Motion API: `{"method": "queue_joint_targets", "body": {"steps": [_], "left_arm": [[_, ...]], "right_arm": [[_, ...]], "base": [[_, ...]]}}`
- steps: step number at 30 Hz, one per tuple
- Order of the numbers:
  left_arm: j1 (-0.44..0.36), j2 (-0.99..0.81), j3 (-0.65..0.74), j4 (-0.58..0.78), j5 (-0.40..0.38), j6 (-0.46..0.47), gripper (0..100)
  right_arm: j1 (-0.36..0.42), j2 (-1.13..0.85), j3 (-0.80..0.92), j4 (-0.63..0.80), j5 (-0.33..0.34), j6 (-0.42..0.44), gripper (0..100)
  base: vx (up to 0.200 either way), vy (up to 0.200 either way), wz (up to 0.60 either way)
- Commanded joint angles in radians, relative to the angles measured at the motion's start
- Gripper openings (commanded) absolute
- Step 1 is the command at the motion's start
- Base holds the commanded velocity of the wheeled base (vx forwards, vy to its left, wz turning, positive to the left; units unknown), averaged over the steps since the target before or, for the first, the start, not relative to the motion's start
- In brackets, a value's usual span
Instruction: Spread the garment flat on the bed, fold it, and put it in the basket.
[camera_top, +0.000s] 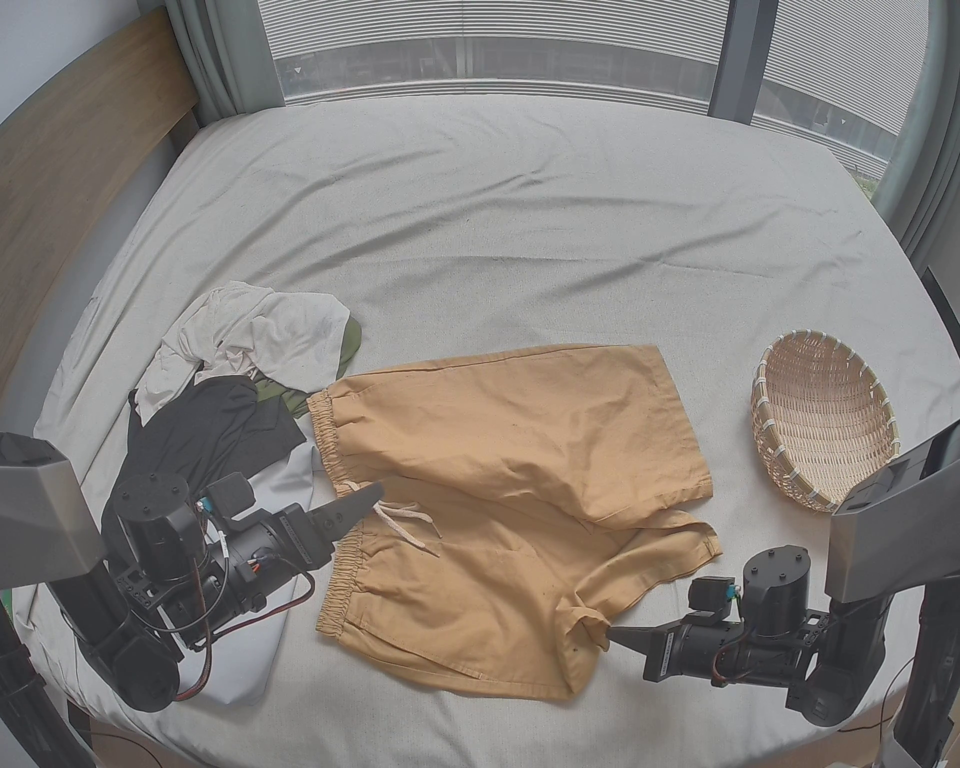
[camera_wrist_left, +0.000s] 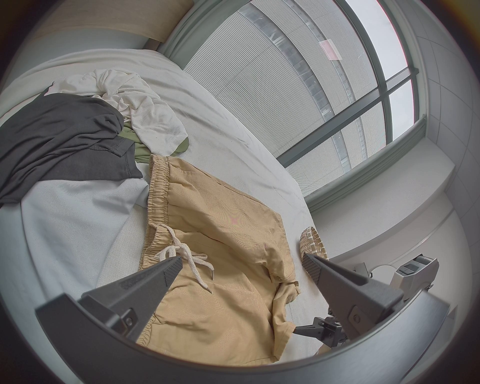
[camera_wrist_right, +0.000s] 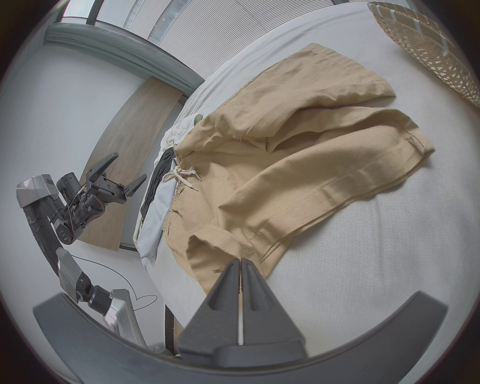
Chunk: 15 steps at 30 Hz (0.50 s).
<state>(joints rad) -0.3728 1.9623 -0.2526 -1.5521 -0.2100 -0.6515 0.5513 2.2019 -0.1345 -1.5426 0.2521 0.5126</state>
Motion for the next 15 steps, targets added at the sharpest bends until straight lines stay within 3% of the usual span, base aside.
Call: {"method": "queue_joint_targets", "body": {"steps": [1,9,12,15], "left_arm": [[0.0,0.0,-0.001,0.0,0.0,0.0,100],[0.0,-0.002,-0.001,0.0,0.0,0.0,100],[0.0,-0.002,0.001,0.0,0.0,-0.002,100],[0.0,-0.002,-0.001,-0.002,0.0,-0.002,100]], "right_arm": [[-0.028,-0.064,0.052,-0.001,-0.001,0.0,0],[-0.079,-0.179,0.107,0.001,-0.004,-0.003,0],[-0.106,-0.212,0.134,0.002,-0.013,-0.057,0],[-0.14,-0.238,0.134,0.002,-0.063,-0.095,0]], "base": [[0.0,0.0,0.0],[0.0,0.0,0.0],[0.0,0.0,0.0],[0.0,0.0,0.0]]}}
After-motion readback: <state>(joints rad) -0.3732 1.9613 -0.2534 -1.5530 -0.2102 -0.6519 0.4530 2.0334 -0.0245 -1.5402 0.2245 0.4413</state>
